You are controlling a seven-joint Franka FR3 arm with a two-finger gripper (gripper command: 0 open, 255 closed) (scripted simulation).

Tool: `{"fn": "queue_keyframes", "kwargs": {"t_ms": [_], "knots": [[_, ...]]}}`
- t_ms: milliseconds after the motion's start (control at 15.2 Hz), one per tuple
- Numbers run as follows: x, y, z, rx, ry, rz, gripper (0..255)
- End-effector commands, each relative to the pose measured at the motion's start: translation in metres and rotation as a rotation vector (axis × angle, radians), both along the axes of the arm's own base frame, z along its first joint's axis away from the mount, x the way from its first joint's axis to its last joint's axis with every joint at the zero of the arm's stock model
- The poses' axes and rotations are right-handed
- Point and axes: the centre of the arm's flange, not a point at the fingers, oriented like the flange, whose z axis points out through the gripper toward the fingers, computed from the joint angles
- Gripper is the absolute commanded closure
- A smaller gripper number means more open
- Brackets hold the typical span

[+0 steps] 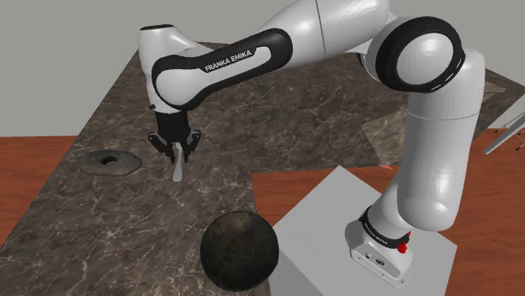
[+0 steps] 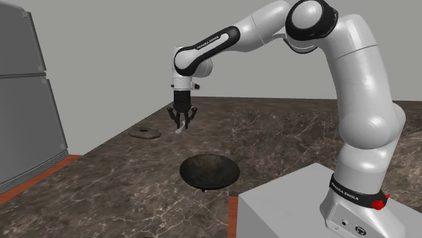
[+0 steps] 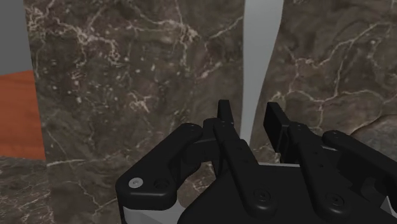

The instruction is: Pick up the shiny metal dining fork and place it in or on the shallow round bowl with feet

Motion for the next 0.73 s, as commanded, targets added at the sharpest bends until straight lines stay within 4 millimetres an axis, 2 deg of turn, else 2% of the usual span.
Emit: {"fn": "queue_keyframes", "kwargs": {"t_ms": [0,594,660], "knots": [[0.0,0.0,0.011,0.0,0.0,0.0,255],[0.0,0.0,0.059,0.0,0.0,0.0,255],[0.0,0.0,0.059,0.0,0.0,0.0,255]]}}
